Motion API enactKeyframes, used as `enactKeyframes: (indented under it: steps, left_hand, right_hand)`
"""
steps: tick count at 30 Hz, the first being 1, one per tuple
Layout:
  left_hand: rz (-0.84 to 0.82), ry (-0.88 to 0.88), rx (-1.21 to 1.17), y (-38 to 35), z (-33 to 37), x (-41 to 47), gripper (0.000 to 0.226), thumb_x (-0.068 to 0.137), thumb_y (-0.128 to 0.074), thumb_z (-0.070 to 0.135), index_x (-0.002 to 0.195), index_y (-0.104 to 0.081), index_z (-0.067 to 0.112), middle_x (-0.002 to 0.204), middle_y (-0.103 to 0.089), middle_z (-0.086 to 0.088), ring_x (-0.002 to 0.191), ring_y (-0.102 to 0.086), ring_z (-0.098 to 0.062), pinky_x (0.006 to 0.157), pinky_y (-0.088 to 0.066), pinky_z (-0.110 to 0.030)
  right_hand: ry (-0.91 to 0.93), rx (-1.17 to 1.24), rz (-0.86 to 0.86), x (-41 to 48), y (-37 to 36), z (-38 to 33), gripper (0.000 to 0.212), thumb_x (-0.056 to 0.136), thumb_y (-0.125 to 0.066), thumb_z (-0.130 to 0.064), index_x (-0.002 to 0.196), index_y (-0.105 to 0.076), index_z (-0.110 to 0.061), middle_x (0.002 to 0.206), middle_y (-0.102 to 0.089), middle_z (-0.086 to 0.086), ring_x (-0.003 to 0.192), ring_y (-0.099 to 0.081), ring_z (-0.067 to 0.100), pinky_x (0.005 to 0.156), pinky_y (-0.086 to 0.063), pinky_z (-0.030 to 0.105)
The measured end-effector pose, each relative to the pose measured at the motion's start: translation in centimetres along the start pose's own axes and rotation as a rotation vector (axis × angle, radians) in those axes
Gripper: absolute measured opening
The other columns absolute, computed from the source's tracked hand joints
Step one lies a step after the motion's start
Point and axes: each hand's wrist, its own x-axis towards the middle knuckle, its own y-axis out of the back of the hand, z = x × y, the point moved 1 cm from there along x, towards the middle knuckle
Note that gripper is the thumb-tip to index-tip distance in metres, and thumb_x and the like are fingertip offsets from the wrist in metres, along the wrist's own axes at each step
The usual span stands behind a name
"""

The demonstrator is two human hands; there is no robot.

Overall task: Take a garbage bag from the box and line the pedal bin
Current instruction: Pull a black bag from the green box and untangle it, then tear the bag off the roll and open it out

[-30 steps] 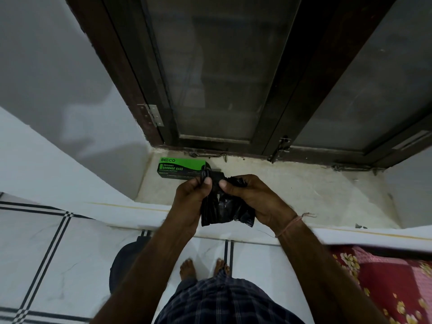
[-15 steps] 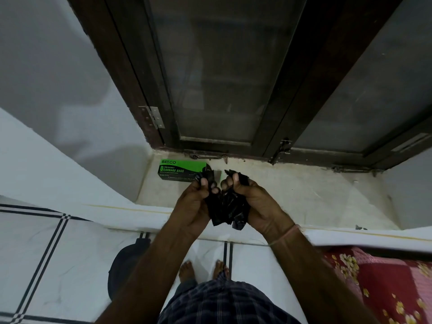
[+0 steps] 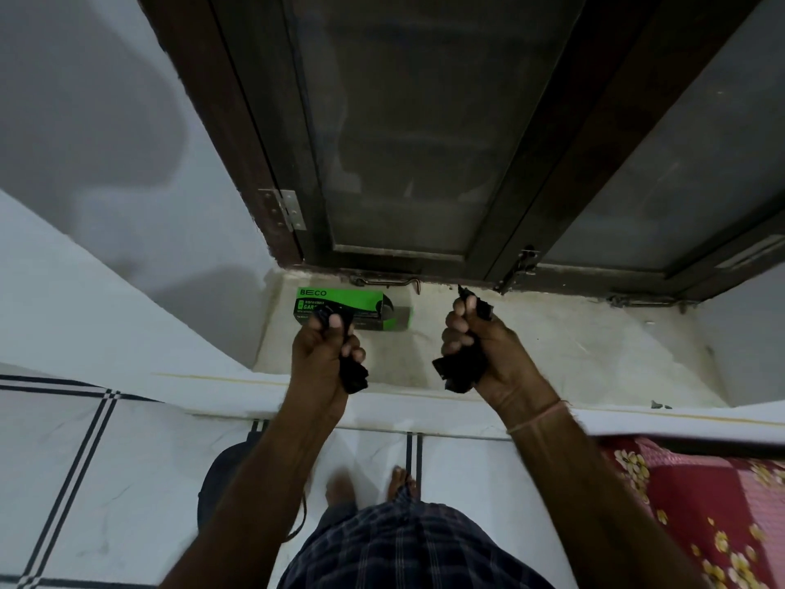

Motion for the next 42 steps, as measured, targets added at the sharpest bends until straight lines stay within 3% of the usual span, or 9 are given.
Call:
enactKeyframes:
  steps: [7, 12, 15, 20, 23, 28, 31, 35, 42]
  left_hand:
    - [0.017, 0.115, -0.099, -1.0, -0.3, 1.1, 0.014, 0.108, -0.039, 0.011, 0.105, -0.052, 0.009, 0.08, -0.054, -0.004, 0.065, -0.049, -0.014, 0.07, -0.053, -0.032]
    - [0.071, 0.279, -0.318, -2.3, 0.4, 1.5, 0.02, 0.106, -0.042, 0.006, 0.095, -0.058, 0.01, 0.08, -0.058, -0.004, 0.078, -0.058, -0.016, 0.083, -0.054, -0.037]
    - [0.083, 0.33, -0.404, -2.6, 0.6, 1.4, 0.018, 0.106, -0.043, 0.009, 0.093, -0.055, 0.009, 0.084, -0.056, -0.005, 0.079, -0.058, -0.017, 0.081, -0.055, -0.033]
    - [0.021, 0.355, -0.362, -2.6, 0.6, 1.7, 0.018, 0.106, -0.044, 0.017, 0.092, -0.055, 0.011, 0.083, -0.059, -0.005, 0.083, -0.064, -0.02, 0.079, -0.054, -0.039]
    - [-0.019, 0.255, -0.063, -1.9, 0.8, 1.7, 0.011, 0.104, -0.052, 0.022, 0.107, -0.059, 0.014, 0.098, -0.07, -0.003, 0.098, -0.068, -0.021, 0.091, -0.053, -0.04]
    - [-0.023, -0.542, 1.253, 2.3, 0.2, 5.3, 0.066, 0.084, -0.065, 0.061, 0.136, -0.053, 0.022, 0.138, -0.055, -0.004, 0.124, -0.049, -0.027, 0.089, -0.047, -0.041]
    - [-0.123, -0.545, 1.648, 3.5, -0.2, 7.9, 0.085, 0.075, -0.076, 0.059, 0.147, -0.048, 0.022, 0.15, -0.049, -0.008, 0.14, -0.039, -0.034, 0.1, -0.04, -0.054]
    - [-0.151, -0.504, 1.728, 3.7, 0.0, 8.9, 0.067, 0.075, -0.083, 0.037, 0.136, -0.058, 0.027, 0.141, -0.059, -0.006, 0.139, -0.042, -0.034, 0.109, -0.032, -0.061]
    - [-0.123, -0.615, 1.559, 4.1, 0.7, 8.2, 0.061, 0.072, -0.085, 0.033, 0.129, -0.064, 0.022, 0.128, -0.066, -0.006, 0.121, -0.054, -0.038, 0.088, -0.047, -0.051]
  right_hand:
    - [0.187, -0.749, -0.035, -1.5, -0.9, 2.8, 0.026, 0.103, -0.057, -0.025, 0.12, -0.068, -0.009, 0.089, -0.061, 0.008, 0.054, -0.047, 0.007, 0.047, -0.035, 0.018]
    - [0.306, -0.791, -0.083, -1.9, -2.9, 5.1, 0.044, 0.083, -0.081, -0.002, 0.125, -0.068, -0.003, 0.122, -0.074, 0.01, 0.116, -0.07, 0.015, 0.095, -0.057, 0.027]
    - [0.409, -0.805, -0.008, -1.3, -2.6, 5.3, 0.038, 0.081, -0.082, -0.001, 0.118, -0.072, -0.003, 0.115, -0.077, 0.01, 0.113, -0.071, 0.021, 0.101, -0.056, 0.036]
    - [0.445, -0.821, 0.071, -1.5, -2.9, 5.5, 0.02, 0.087, -0.076, 0.001, 0.107, -0.076, 0.0, 0.089, -0.079, 0.002, 0.078, -0.075, 0.004, 0.075, -0.056, 0.016]
    - [0.357, -0.738, 0.256, -1.5, -1.9, 4.9, 0.009, 0.095, -0.07, -0.009, 0.1, -0.077, -0.008, 0.056, -0.062, -0.009, 0.034, -0.045, 0.006, 0.04, -0.04, 0.021]
    - [0.286, -0.674, 0.435, -0.7, 0.6, 2.9, 0.014, 0.099, -0.065, -0.015, 0.099, -0.074, -0.005, 0.041, -0.04, -0.01, 0.031, -0.029, 0.012, 0.042, -0.034, 0.025]
    - [0.283, -0.712, 0.489, -0.1, 1.4, 2.2, 0.015, 0.098, -0.067, -0.018, 0.095, -0.076, -0.007, 0.047, -0.036, -0.003, 0.035, -0.029, 0.014, 0.04, -0.036, 0.026]
    - [0.282, -0.8, 0.52, 0.7, 2.2, 1.7, 0.014, 0.097, -0.069, -0.023, 0.093, -0.077, -0.013, 0.042, -0.042, -0.013, 0.033, -0.031, 0.009, 0.041, -0.036, 0.022]
    - [0.367, -1.131, 0.404, 1.1, 2.6, 0.4, 0.009, 0.093, -0.071, -0.009, 0.097, -0.079, -0.01, 0.045, -0.057, -0.03, 0.042, -0.055, -0.011, 0.045, -0.038, 0.002]
